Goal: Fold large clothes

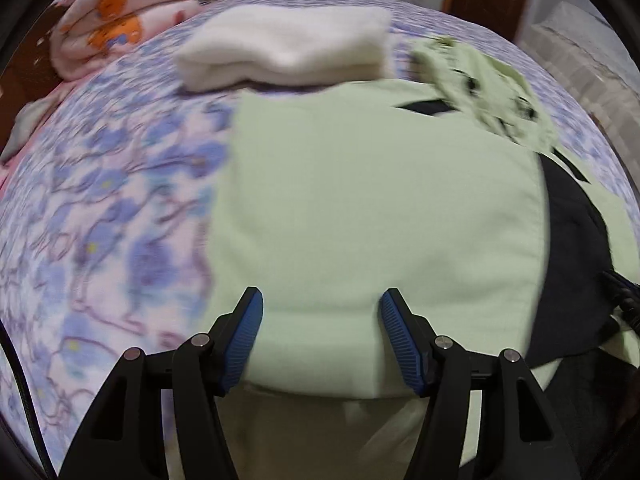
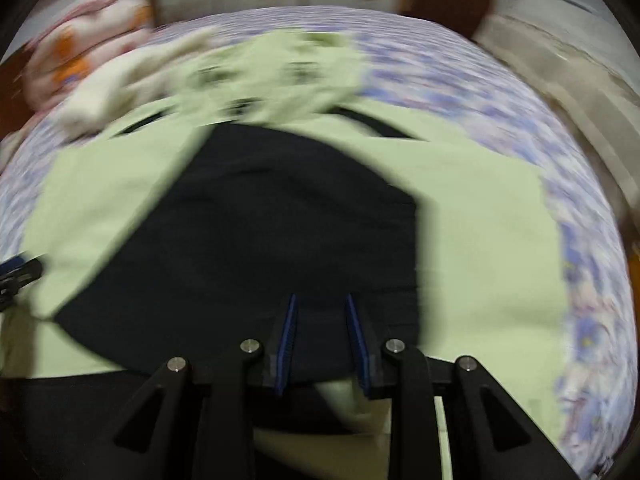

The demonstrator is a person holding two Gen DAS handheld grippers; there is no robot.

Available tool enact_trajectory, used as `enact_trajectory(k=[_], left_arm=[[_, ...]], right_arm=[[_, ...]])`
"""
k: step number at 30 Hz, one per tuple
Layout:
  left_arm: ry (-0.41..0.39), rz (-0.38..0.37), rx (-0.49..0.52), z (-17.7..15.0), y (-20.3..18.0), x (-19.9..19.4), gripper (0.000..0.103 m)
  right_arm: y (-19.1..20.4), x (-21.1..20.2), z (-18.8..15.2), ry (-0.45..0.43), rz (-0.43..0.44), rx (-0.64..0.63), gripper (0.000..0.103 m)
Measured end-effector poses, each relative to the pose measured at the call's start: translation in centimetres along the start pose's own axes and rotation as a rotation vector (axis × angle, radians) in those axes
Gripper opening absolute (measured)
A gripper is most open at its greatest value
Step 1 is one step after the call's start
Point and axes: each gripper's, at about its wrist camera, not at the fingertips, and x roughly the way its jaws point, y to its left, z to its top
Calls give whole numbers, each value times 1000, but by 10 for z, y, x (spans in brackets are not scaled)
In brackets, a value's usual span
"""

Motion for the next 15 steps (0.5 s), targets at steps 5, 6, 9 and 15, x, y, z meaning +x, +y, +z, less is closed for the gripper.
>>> enact_trajectory(k=[5, 6, 9, 15], left_arm=[[21, -55, -57, -1, 23, 0, 61], [21, -47, -54, -2, 22, -1, 61], [26, -20, -45, -6, 16, -3, 61], [34, -11, -43, -5, 21, -7, 63]], right_arm=[[-28, -5, 1, 15, 81, 72, 4], [-26, -7, 1, 12, 71, 70, 5], [-16, -12, 0, 3, 49, 65, 8], [-7, -20, -7, 12, 83, 50, 9]])
